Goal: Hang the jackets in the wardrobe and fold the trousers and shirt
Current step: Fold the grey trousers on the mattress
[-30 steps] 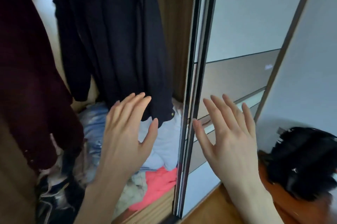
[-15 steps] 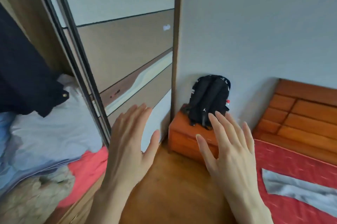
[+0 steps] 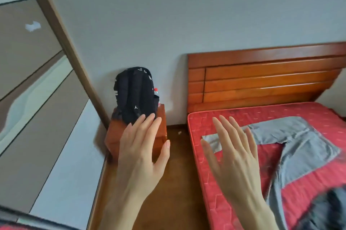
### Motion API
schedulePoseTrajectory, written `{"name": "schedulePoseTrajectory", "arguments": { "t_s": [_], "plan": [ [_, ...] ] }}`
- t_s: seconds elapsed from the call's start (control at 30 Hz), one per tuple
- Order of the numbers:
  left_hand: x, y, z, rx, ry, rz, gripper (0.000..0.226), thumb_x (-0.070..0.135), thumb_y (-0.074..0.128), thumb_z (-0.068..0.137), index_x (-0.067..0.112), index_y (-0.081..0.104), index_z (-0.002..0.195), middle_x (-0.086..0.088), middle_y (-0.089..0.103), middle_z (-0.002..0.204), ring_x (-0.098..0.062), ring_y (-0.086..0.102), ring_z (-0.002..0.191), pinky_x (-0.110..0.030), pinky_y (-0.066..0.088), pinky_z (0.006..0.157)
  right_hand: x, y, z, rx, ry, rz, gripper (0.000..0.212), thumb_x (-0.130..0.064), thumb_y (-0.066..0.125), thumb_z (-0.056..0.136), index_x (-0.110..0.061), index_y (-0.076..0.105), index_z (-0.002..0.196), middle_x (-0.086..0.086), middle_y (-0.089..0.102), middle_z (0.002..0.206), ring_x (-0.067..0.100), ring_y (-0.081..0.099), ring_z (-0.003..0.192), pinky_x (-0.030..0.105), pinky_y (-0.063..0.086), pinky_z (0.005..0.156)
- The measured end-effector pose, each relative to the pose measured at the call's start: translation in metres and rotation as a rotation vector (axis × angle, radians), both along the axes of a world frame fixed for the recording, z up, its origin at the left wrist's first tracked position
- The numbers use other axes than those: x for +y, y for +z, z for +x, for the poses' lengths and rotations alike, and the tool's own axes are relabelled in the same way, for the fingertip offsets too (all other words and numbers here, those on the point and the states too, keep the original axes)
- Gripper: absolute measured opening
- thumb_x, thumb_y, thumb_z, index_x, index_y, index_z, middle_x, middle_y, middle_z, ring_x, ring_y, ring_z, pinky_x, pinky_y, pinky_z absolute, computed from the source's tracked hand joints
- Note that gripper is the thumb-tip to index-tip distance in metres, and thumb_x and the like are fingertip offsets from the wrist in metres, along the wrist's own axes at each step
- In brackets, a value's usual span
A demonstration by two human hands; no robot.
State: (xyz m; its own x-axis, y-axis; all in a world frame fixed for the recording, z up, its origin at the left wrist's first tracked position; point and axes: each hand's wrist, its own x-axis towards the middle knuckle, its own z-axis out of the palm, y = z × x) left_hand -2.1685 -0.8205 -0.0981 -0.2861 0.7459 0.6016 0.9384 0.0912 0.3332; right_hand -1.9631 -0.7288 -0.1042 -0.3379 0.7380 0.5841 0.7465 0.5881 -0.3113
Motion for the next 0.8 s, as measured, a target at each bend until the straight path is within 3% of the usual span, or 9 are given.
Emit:
{"name": "schedulePoseTrajectory", "arguments": {
  "t_s": [0.33,0.43,0.57,0.8],
  "plan": [
    [0.143,-0.006,0.013,-0.013,-0.489,-0.028,0.057,0.049,0.048,0.102,0.017,0.054,0.149,-0.002,0.052,0.155,-0.022,0.041,0.149,-0.059,0.038,0.118,0.039,0.002,0.043,0.052,-0.563,-0.056,0.059,-0.051,0.051,0.103,-0.019,0.051,0.153,-0.002,0.049,0.159,0.016,0.035,0.154,0.040,0.013,0.131],
    [0.178,-0.011,0.024,-0.012,-0.629,-0.022,0.056,0.047,0.049,0.102,0.016,0.054,0.149,-0.001,0.052,0.155,-0.021,0.039,0.150,-0.060,0.037,0.118,0.046,-0.002,0.055,0.065,-0.705,-0.055,0.060,-0.052,0.050,0.103,-0.019,0.052,0.153,-0.001,0.050,0.159,0.017,0.035,0.154,0.045,0.017,0.130],
    [0.223,-0.018,0.054,-0.026,-0.783,-0.027,0.056,0.049,0.045,0.105,0.019,0.052,0.151,0.006,0.049,0.157,-0.016,0.034,0.153,-0.058,0.036,0.118,0.058,-0.009,0.079,0.055,-0.836,-0.035,0.062,-0.057,0.043,0.104,-0.020,0.049,0.154,-0.001,0.046,0.161,0.016,0.032,0.155,0.047,0.019,0.129],
    [0.299,-0.038,0.119,0.002,-0.956,-0.130,0.054,0.051,0.043,0.107,0.023,0.046,0.153,0.007,0.047,0.157,-0.011,0.029,0.154,-0.054,0.035,0.121,0.100,-0.027,0.110,0.063,-1.046,-0.089,0.062,-0.058,0.040,0.104,-0.018,0.055,0.149,0.002,0.054,0.155,0.021,0.040,0.151,0.039,0.012,0.130]
  ]
}}
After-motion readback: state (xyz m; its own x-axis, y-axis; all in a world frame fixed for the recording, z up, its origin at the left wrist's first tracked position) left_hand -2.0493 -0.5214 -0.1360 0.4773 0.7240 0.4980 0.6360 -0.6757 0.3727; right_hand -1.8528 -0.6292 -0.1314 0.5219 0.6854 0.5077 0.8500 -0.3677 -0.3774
